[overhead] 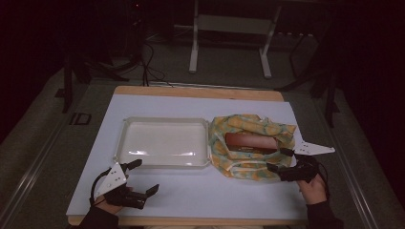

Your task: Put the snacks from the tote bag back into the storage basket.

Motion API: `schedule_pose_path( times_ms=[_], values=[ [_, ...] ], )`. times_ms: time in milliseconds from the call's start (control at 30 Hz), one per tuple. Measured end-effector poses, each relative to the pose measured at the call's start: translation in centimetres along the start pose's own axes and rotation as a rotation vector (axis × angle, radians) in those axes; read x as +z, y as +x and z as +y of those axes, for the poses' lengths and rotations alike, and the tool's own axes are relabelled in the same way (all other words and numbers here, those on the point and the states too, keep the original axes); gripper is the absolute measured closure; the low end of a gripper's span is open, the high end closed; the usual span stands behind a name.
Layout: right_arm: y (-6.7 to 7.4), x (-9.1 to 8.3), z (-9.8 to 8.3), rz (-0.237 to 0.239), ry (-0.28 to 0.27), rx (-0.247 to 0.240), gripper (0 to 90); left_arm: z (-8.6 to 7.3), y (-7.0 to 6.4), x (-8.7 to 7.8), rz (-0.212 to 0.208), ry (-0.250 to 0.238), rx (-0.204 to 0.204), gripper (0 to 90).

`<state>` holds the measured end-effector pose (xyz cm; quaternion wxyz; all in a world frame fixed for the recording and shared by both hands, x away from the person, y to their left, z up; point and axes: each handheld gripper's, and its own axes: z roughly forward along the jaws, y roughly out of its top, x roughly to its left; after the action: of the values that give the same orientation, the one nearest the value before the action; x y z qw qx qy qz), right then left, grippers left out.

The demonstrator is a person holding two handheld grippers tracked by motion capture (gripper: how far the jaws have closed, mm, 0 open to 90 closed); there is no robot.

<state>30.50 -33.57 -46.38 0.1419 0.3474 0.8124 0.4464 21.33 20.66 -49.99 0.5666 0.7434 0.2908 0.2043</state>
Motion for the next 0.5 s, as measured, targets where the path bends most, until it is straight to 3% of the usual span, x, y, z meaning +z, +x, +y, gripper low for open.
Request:
schedule_pose_path(
  times_ms=[100, 200, 333, 433, 500],
  values=[
    [-0.2, -0.2, 0.0, -0.004, -0.005, -0.004, 11.3, 0.1, -0.3, -0.1, 0.005, -0.006, -0.001, 0.0],
    [-0.4, -0.5, -0.1, 0.036, 0.011, -0.013, 11.7, 0.0, -0.5, -0.1, 0.006, -0.004, -0.001, 0.0],
    [-0.2, -0.6, -0.3, 0.044, 0.044, -0.050, 11.2, 0.0, -0.8, -0.1, -0.013, 0.005, 0.001, 0.0],
    [0.0, -0.7, -0.4, 0.044, 0.036, -0.056, 11.0, -0.1, -1.2, 0.0, -0.026, 0.014, 0.010, 0.0],
    [0.0, -0.7, -0.4, 0.072, 0.031, -0.056, 11.0, -0.1, -1.3, 0.1, -0.036, 0.016, 0.020, 0.0]
  ],
)
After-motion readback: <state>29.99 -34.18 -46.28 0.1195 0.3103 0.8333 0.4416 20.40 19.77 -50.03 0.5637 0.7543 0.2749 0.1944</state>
